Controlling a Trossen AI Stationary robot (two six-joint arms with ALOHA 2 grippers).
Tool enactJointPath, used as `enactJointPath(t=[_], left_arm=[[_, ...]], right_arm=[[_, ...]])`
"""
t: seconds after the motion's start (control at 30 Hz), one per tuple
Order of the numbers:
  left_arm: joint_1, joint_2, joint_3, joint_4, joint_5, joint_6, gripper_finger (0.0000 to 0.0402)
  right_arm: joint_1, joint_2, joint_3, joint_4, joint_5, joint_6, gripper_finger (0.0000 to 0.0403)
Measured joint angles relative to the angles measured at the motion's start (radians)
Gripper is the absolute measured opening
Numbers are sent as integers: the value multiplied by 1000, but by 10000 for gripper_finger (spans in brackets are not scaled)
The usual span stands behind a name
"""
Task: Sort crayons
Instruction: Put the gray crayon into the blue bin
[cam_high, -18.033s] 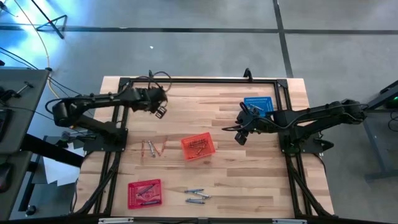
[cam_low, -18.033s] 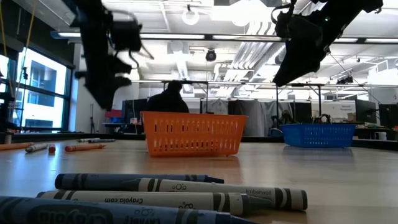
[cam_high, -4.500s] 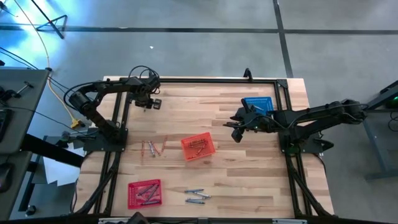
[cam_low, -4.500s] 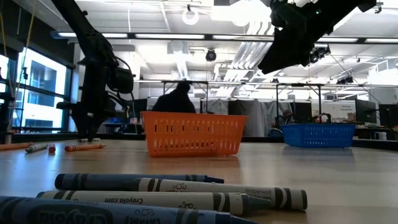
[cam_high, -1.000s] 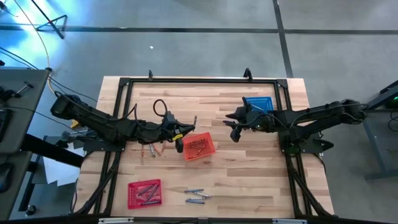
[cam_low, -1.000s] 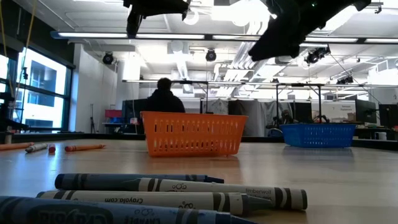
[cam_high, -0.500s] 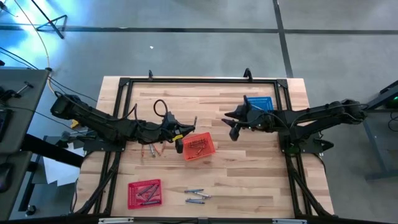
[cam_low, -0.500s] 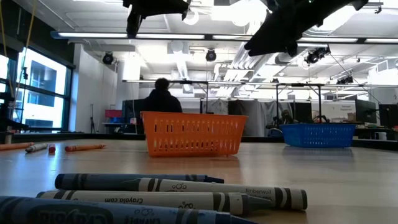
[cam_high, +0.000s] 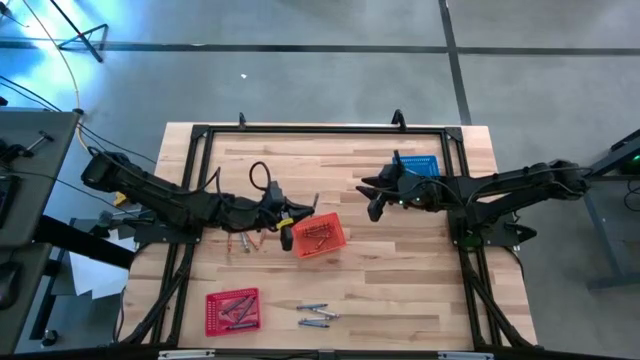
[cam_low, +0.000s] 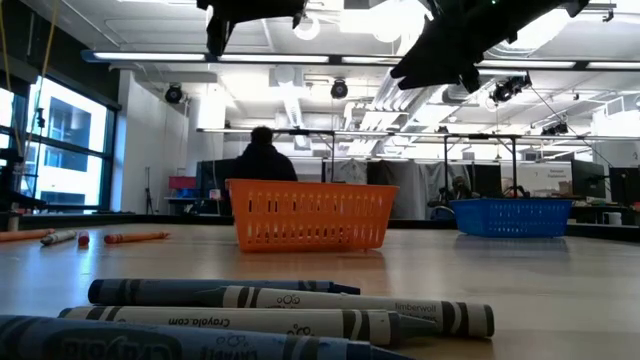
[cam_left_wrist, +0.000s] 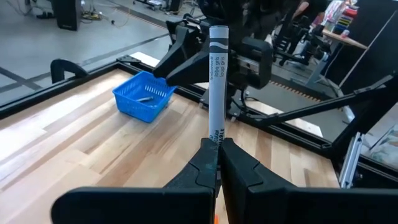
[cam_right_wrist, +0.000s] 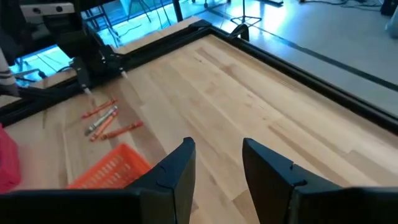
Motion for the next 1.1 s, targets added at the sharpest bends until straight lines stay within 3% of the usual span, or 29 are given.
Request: enactJointPath(t=[0.13, 0.47, 0.77, 0.97, 1.1], left_arm=[[-5, 0, 0, 0, 0, 31, 0], [-5, 0, 0, 1, -9, 49, 0], [-5, 39, 0, 66, -12, 69, 0], [-5, 54, 0, 90, -13, 75, 0], [-5, 55, 0, 121, -27, 102, 0]], right_arm=[[-10, 0, 0, 23, -30, 25, 129], [-6, 1, 0, 376, -145, -120, 129], [0, 150, 0, 579, -249, -103, 129], [-5, 150, 0, 598, -292, -105, 129], [-4, 148, 0, 607, -385, -75, 134]])
